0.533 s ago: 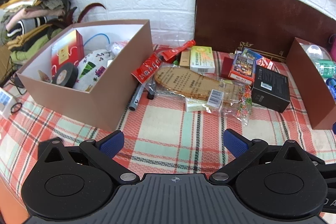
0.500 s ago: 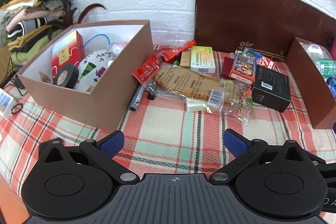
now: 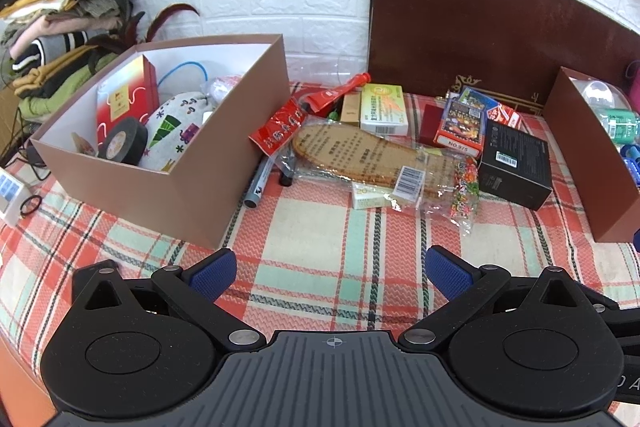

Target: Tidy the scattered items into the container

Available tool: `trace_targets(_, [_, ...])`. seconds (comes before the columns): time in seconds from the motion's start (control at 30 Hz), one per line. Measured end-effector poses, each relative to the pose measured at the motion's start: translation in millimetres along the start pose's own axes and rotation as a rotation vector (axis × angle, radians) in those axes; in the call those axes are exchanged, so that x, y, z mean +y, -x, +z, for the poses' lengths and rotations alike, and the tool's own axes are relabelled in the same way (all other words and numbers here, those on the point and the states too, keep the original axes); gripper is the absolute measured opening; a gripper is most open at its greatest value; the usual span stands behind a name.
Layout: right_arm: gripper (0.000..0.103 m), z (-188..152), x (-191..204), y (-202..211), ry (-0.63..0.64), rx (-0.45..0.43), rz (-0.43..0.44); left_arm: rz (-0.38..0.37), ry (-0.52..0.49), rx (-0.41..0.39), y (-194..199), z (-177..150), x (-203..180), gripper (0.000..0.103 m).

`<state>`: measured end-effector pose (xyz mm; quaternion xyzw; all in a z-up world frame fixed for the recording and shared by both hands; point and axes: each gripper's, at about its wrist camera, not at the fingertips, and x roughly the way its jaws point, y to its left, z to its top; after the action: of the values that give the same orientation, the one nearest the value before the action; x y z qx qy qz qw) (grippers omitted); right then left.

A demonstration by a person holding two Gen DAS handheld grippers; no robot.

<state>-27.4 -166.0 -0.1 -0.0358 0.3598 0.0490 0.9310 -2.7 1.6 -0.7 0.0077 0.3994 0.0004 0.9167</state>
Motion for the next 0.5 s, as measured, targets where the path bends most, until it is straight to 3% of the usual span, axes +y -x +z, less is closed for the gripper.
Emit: trace_targets(0.5, [0.103, -1.0, 1.7, 3.1, 0.011, -0.006, -0.004, -0.001, -0.006, 0.000, 2.1, -0.3, -0.7, 0.103])
